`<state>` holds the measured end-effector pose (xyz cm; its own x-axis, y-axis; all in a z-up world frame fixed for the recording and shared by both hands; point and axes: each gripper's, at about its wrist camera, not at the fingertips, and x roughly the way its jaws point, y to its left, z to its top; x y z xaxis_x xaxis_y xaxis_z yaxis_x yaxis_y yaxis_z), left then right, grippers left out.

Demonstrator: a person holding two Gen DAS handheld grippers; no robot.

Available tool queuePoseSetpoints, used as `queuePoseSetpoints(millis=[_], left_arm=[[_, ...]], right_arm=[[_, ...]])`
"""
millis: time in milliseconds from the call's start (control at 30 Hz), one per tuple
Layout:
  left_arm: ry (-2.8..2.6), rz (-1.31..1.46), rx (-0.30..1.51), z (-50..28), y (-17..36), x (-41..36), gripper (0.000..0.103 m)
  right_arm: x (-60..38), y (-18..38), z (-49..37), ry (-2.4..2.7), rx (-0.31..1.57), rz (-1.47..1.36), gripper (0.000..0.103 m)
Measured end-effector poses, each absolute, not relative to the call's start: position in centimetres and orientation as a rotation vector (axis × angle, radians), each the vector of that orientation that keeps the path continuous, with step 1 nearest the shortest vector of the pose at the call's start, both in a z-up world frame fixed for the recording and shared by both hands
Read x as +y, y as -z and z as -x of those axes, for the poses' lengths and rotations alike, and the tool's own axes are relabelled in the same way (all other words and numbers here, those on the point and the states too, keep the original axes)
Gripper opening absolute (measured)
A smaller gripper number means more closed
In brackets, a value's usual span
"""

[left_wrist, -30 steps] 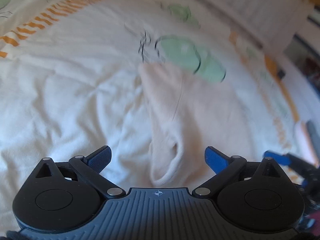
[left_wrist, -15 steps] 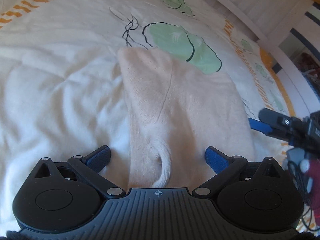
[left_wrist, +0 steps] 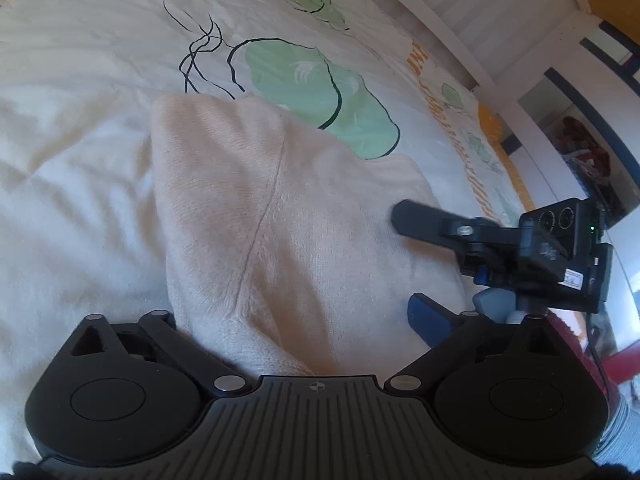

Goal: Fold small clothes

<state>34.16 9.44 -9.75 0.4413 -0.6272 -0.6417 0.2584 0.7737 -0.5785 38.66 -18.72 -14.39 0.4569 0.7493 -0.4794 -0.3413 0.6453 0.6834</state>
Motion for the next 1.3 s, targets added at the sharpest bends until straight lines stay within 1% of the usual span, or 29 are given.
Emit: queuePoseSetpoints(millis=[33,67,100,167,267,500,800,867,933,967,1000,1033,1067,1100,1167,1233,1300], left_arm=[[0.556,0.432,0.965,-34.0,9.7,9.6,0.077],[0.538,0.428,0.964,-33.9,9.7,9.8,0.056],[0.533,0.440,0.965,-33.8,9.7,10.2,0.045],[0.542,0.504,0.970,-33.7,9.8,10.8,0.036],[0.544,0.480,0.955,-32.8,8.8,10.3,0.032],[0.674,0.445,0.991,-28.5,6.8,5.9,0.031],[0.814,0.417,1.056,-20.7,7.3,-0.9,0.031],[0.802,0.395,1.066,-19.5,7.7,-1.6,0.031],[0.738,0.333,1.061,-18.7,8.4,-2.0,0.037],[0.705,0.303,1.039,-18.2,8.7,-1.9,0.046],[0.685,0.296,1.012,-18.0,8.9,-1.6,0.051],[0.681,0.296,0.995,-17.8,9.0,-1.4,0.053],[0.671,0.286,0.984,-17.6,9.0,-1.2,0.057],[0.654,0.263,0.973,-17.4,8.8,-1.1,0.064],[0.628,0.199,0.951,-16.4,8.2,-1.0,0.069],[0.618,0.173,0.945,-15.5,7.7,-0.5,0.069],[0.597,0.153,0.924,-14.4,6.6,0.1,0.069]], right_arm=[[-18.5,14.3,-38.6,-0.687,0.868,-0.513,0.058],[-18.5,14.3,-38.5,-0.682,0.873,-0.511,0.053],[-18.6,14.2,-38.3,-0.675,0.868,-0.515,0.053],[-18.8,13.6,-37.6,-0.655,0.851,-0.505,0.050],[-19.2,12.4,-36.6,-0.635,0.836,-0.516,0.048],[-22.7,9.4,-31.4,-0.594,0.837,-0.517,0.048],[-29.8,9.0,-22.5,-0.512,0.894,-0.585,0.048],[-30.7,9.3,-21.5,-0.477,0.888,-0.550,0.052],[-31.3,10.1,-21.1,-0.374,0.878,-0.445,0.055],[-31.5,10.7,-21.2,-0.312,0.874,-0.386,0.060],[-31.8,11.4,-21.4,-0.251,0.875,-0.340,0.063],[-32.3,12.1,-21.5,-0.231,0.865,-0.347,0.075],[-32.9,12.6,-21.5,-0.225,0.846,-0.387,0.076],[-32.9,12.7,-21.4,-0.218,0.836,-0.411,0.076],[-32.4,12.3,-21.4,-0.207,0.820,-0.379,0.076],[-31.8,11.6,-20.9,-0.200,0.792,-0.351,0.079],[-31.8,10.7,-19.7,-0.213,0.744,-0.354,0.079]])
